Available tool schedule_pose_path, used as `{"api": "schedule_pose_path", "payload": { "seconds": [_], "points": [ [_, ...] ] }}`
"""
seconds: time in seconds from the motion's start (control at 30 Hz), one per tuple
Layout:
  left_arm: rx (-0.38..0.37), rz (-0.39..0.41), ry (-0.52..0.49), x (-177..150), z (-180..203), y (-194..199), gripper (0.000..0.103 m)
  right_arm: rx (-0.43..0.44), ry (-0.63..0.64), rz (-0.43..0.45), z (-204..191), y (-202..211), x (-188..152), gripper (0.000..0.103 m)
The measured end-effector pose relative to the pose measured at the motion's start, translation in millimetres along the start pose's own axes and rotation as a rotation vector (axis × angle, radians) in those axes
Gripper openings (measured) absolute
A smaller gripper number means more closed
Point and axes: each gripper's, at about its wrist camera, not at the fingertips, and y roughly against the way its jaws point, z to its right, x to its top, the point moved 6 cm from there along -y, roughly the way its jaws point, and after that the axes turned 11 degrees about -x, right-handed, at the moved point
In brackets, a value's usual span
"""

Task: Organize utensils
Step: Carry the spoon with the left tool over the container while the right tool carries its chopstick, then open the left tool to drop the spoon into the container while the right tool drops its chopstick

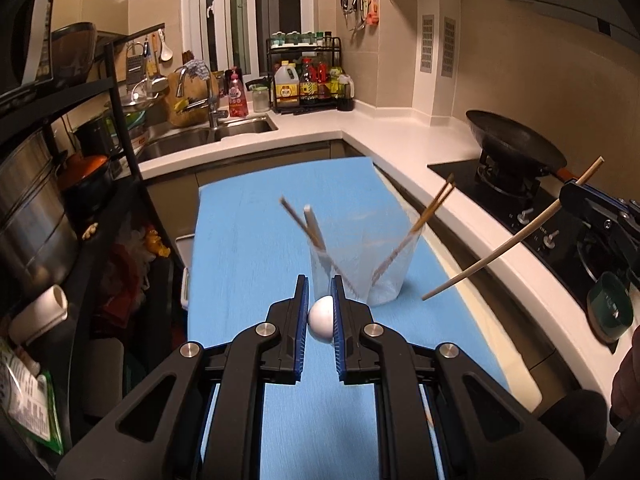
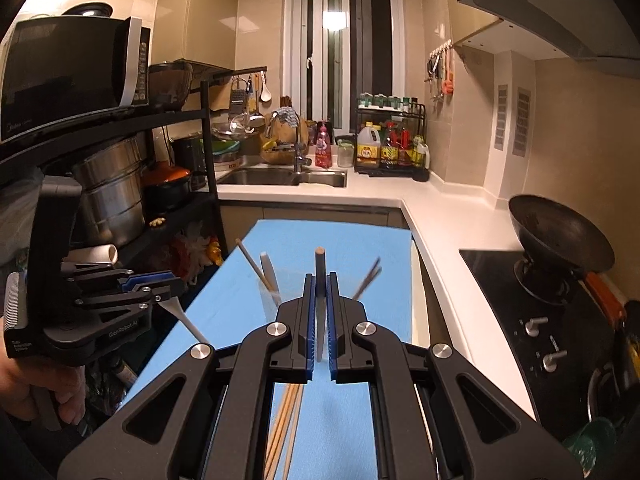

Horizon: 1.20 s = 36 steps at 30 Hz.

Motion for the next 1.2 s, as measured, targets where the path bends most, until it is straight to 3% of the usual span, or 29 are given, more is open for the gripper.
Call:
{"api": "schedule_pose_path", "payload": {
  "seconds": [0.17,0.23,0.33,0.53,0.7,0.77,0.8,0.83,0.87,0.93,1.03,1.2],
  "points": [
    [-0.024,0.097,0.005,52,1,9,0.011,0.015,-0.037,0.083,1,-10,46,0.005],
    [-0.019,0.153,0.0,72,1,10,0.011,0.003,-0.034,0.101,0,-22,52,0.005],
    [-0.005,0.175,0.007,87,-4,-7,0.011,-0.024,-0.016,0.092,-3,-50,45,0.005],
    [0.021,0.084,0.003,78,-11,-84,0.011,-0.023,-0.03,-0.007,-3,-108,4,0.005],
    [0.008,-0.008,-0.04,55,-4,-133,0.012,-0.026,-0.034,-0.055,-3,-131,-20,0.006],
    [-0.014,-0.028,-0.04,49,-4,-142,0.014,-0.03,-0.035,-0.067,-1,-134,-25,0.011],
    [-0.022,-0.02,-0.04,49,-4,-141,0.018,-0.031,-0.038,-0.07,1,-134,-26,0.015],
    [-0.018,-0.003,-0.041,49,-5,-137,0.033,-0.034,-0.039,-0.068,2,-133,-26,0.021],
    [-0.016,0.022,-0.041,51,-6,-130,0.041,-0.037,-0.04,-0.063,4,-130,-24,0.024],
    [-0.022,0.06,-0.034,56,-8,-115,0.041,-0.039,-0.046,-0.048,8,-121,-21,0.035],
    [-0.019,0.109,-0.025,58,-10,-93,0.042,-0.032,-0.051,-0.021,10,-103,-14,0.042],
    [0.004,0.173,-0.009,38,-9,-49,0.057,-0.01,-0.047,0.019,8,-64,-24,0.052]
  ]
}}
